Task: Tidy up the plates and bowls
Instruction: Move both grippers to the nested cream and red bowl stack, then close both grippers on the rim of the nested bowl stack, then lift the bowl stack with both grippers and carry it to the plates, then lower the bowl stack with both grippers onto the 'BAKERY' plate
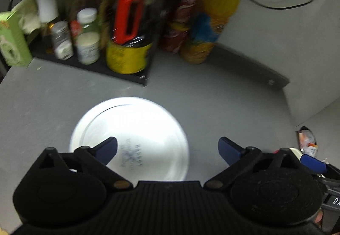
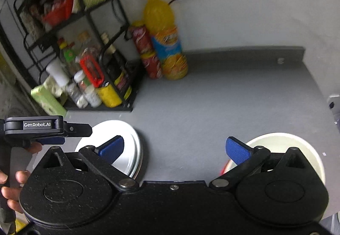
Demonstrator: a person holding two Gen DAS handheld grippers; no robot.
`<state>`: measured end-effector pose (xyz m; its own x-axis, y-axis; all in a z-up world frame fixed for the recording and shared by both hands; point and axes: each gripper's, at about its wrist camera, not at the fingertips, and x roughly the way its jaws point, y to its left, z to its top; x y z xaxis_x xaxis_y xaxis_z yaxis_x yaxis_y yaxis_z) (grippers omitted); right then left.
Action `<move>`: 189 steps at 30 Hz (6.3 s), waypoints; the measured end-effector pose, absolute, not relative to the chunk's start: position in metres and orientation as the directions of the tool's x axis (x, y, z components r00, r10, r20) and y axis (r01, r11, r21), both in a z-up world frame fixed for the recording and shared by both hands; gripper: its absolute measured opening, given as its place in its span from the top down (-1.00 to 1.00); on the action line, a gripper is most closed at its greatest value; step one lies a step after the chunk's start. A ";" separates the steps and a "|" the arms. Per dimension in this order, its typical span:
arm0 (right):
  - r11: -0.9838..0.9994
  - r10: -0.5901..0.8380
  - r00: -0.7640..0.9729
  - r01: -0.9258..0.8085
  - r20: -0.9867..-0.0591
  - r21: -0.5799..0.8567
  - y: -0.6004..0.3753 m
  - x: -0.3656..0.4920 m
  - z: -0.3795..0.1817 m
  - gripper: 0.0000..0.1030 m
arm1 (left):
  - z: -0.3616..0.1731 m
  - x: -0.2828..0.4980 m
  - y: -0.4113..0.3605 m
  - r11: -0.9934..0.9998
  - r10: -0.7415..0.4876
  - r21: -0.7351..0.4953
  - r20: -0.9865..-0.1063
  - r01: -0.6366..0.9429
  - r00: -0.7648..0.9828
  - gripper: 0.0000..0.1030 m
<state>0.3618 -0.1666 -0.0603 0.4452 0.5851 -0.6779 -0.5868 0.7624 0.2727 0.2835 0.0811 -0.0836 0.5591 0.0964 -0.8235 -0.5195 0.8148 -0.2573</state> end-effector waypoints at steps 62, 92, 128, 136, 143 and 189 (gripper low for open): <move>0.883 0.459 0.350 -0.277 -0.817 0.378 -0.329 0.416 -0.168 -0.05 | -0.174 0.380 -0.096 0.877 -0.087 -0.281 -0.890 -0.389 0.447 -0.17; 0.861 0.497 0.264 -0.264 -0.826 0.434 -0.328 0.422 -0.174 0.29 | -0.193 0.387 -0.086 0.823 -0.256 -0.414 -0.882 -0.389 0.397 0.44; 0.802 0.578 0.223 -0.336 -0.785 0.494 -0.254 0.427 -0.137 0.29 | -0.158 0.366 -0.013 0.784 -0.240 -0.451 -0.854 -0.427 0.462 0.40; 0.774 0.602 0.211 -0.388 -0.770 0.500 -0.218 0.424 -0.120 0.29 | -0.137 0.353 0.021 0.770 -0.200 -0.448 -0.845 -0.454 0.495 0.40; 0.744 0.627 0.195 -0.438 -0.755 0.505 -0.184 0.418 -0.110 0.29 | -0.127 0.334 0.052 0.750 -0.166 -0.447 -0.841 -0.488 0.514 0.40; 0.725 0.567 0.046 -0.503 -0.822 0.471 -0.027 0.359 -0.144 0.29 | -0.172 0.246 0.208 0.633 -0.153 -0.460 -0.863 -0.623 0.481 0.40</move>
